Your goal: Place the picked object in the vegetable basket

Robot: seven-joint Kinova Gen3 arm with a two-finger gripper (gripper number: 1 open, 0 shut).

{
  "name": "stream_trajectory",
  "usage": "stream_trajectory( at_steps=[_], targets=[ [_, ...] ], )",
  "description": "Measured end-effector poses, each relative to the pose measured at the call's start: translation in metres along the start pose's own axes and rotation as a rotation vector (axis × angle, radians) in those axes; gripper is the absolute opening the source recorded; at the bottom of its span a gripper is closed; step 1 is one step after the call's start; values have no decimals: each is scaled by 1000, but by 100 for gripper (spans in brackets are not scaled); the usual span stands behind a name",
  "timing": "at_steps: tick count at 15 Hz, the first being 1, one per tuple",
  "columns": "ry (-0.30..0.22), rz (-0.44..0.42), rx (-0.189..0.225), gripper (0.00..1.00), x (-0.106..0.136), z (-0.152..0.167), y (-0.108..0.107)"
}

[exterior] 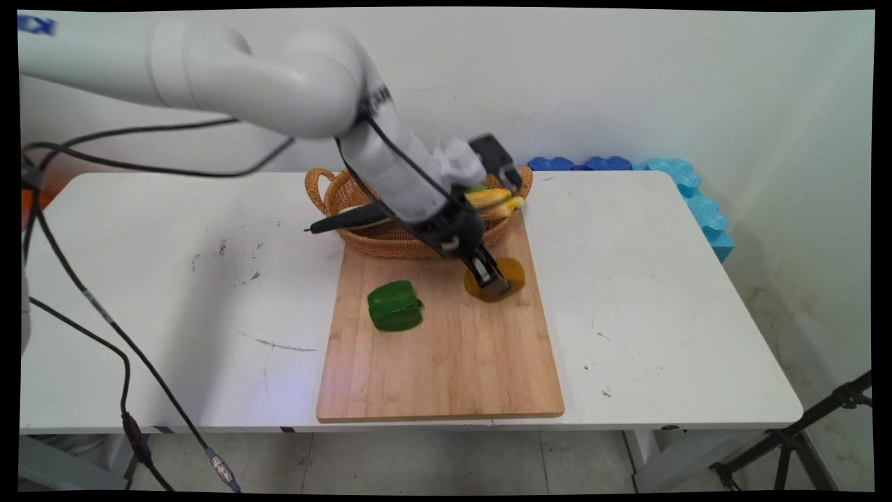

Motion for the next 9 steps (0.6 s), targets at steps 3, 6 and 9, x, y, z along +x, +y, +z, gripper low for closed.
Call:
stream_trajectory(
  at_steps=[3,6,9],
  targets=[
    [21,-11,-4,0,9,-46,-10],
    [46,-23,5,0,19,-82,-26],
    [62,-35,39,0,25,-113,-51]
  ],
)
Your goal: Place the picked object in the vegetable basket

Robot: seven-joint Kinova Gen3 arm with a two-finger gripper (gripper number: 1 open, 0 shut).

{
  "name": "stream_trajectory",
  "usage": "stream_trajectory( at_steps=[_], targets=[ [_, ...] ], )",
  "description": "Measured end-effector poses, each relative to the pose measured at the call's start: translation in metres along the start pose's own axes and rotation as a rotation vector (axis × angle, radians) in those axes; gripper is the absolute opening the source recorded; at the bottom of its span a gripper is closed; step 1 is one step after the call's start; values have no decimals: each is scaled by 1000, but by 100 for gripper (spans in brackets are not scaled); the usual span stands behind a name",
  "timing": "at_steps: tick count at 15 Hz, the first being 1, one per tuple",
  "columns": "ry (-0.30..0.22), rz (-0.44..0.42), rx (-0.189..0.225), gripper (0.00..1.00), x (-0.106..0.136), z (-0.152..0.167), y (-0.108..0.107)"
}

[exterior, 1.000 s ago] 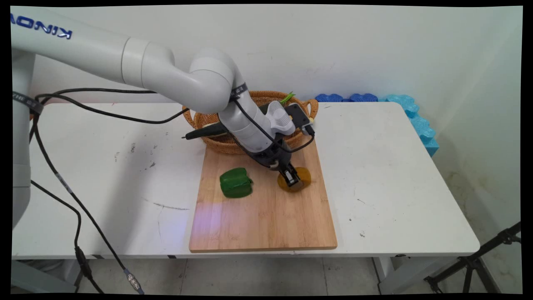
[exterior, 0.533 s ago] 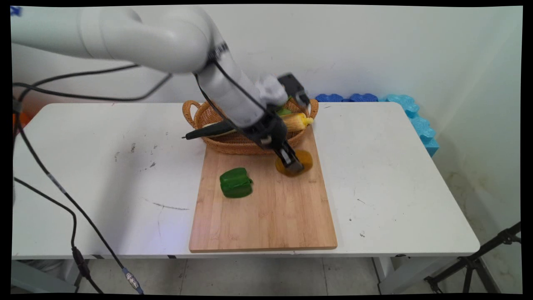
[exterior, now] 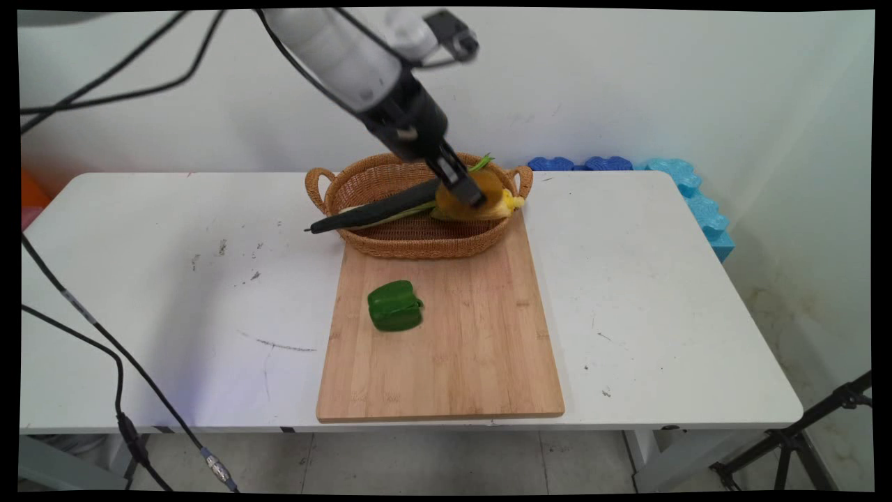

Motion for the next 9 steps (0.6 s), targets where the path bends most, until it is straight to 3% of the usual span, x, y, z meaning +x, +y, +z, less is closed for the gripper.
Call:
stream_trajectory(
  at_steps=[5,9],
  targets=[
    [-15,-34,76,0,-3,-14,-46],
    [-39,-93,100,0,-18,6,-77]
  ],
)
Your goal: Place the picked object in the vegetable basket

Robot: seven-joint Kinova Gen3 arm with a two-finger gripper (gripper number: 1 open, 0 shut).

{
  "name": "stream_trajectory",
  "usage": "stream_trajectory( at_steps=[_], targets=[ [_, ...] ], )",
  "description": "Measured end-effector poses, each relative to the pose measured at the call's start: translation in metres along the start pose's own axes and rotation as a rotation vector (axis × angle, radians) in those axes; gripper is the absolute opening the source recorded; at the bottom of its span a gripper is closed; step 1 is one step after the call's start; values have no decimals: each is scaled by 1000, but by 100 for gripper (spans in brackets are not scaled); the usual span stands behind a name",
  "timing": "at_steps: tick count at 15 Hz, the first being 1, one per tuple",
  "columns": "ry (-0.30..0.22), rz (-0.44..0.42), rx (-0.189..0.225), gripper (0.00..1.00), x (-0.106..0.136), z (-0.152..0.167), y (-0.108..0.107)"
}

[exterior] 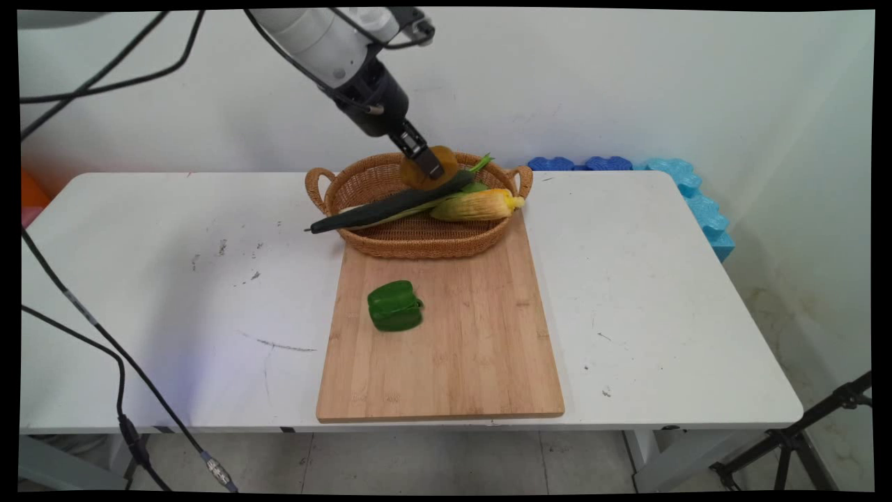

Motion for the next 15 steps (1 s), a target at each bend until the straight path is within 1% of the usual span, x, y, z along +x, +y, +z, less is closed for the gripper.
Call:
stream_trajectory(
  at_steps=[3,6,9,15],
  targets=[
    [-34,-22,3,0,-15,23,-11],
    [-68,-22,-2,0,-31,46,-11],
    [-90,-20,-6,0,-43,69,-11],
    [-93,16,4,0,-54,105,-13]
  ],
)
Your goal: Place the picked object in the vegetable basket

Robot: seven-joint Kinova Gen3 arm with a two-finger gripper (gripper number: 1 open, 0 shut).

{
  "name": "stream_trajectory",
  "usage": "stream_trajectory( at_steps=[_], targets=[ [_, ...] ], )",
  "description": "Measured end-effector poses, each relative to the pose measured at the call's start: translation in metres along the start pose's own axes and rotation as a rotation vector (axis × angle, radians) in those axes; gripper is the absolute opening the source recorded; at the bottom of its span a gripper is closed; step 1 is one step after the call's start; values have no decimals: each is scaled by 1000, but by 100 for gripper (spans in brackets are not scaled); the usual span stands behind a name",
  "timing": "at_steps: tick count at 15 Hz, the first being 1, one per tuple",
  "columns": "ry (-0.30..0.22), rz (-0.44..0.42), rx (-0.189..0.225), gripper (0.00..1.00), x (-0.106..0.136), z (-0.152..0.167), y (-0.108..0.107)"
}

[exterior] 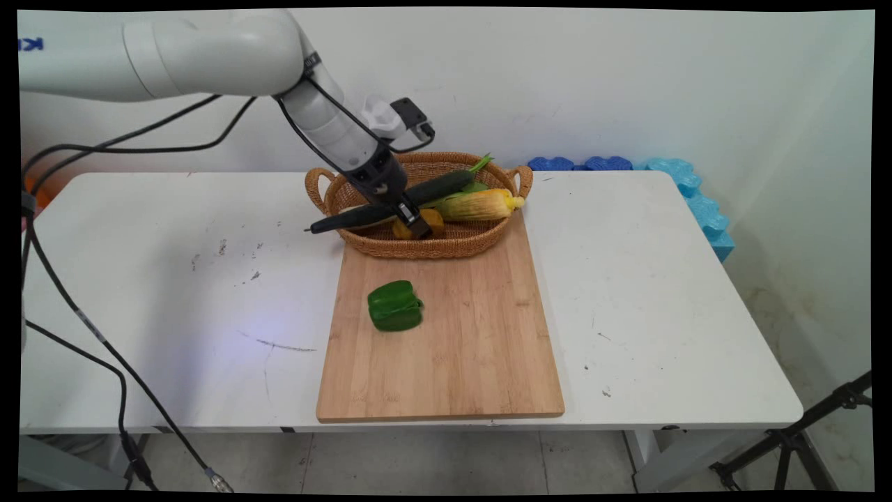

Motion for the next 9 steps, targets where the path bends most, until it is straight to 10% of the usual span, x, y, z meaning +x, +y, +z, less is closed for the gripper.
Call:
stream_trajectory(
  at_steps=[4,5,9],
  targets=[
    [7,21,11,0,-1,14,-1],
    [11,27,14,100,-1,16,-1],
    [33,55,15,100,2,18,3]
  ],
)
